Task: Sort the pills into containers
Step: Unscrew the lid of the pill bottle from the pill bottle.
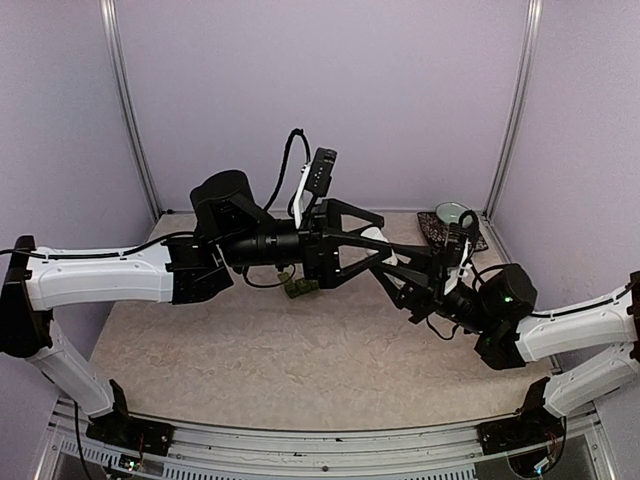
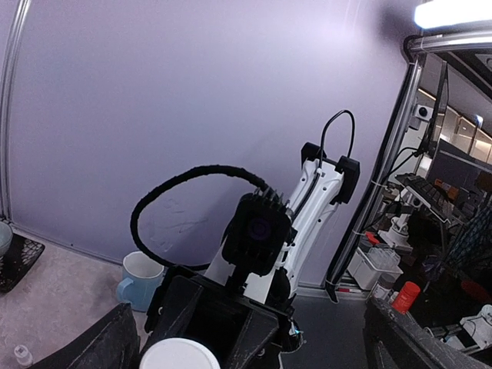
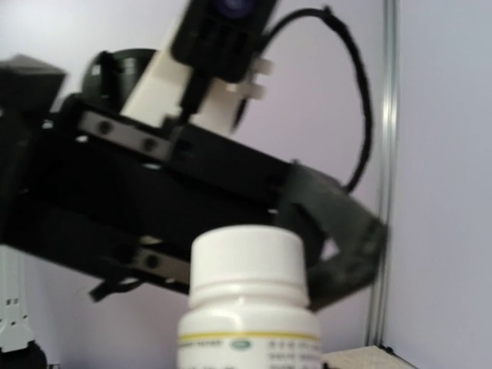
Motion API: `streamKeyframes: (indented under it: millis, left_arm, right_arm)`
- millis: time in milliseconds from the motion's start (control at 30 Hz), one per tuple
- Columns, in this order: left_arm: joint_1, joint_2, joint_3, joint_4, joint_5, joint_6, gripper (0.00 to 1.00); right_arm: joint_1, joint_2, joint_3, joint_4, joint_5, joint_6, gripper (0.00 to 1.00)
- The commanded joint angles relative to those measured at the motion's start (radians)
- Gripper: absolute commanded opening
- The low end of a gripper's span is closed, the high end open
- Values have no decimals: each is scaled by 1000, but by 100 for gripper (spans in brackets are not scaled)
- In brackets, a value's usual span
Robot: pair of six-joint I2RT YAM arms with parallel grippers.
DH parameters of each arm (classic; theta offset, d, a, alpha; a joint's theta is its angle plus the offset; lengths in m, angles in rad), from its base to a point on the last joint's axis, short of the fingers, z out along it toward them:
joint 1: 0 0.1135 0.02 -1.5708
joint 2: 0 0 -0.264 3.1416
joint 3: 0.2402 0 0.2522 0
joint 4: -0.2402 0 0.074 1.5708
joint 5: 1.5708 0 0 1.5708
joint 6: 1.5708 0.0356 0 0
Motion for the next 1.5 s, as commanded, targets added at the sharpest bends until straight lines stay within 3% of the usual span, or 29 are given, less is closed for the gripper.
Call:
streamKeyframes:
  millis: [0,933,1167,1300,1467]
  left_arm:
    - [-16,-14,15,22,7,10,99]
    - [-31,-103,-60,-32,-71,52,99]
    - [-10,-90,10,-172,-192,104,99]
    - [-2,-38,97,-234,-158,126,99]
    - [-7,-11,96,-168,-79,108,99]
  right_arm:
    - [7,10,0,56,76,22,13]
    - [6,-64,-68,93,197,-15,13]
    - [7,-35,-14,29,30,-8,13]
    - [7,28,41,22,-100,28,13]
    - [16,87,87,18,-133,53,13]
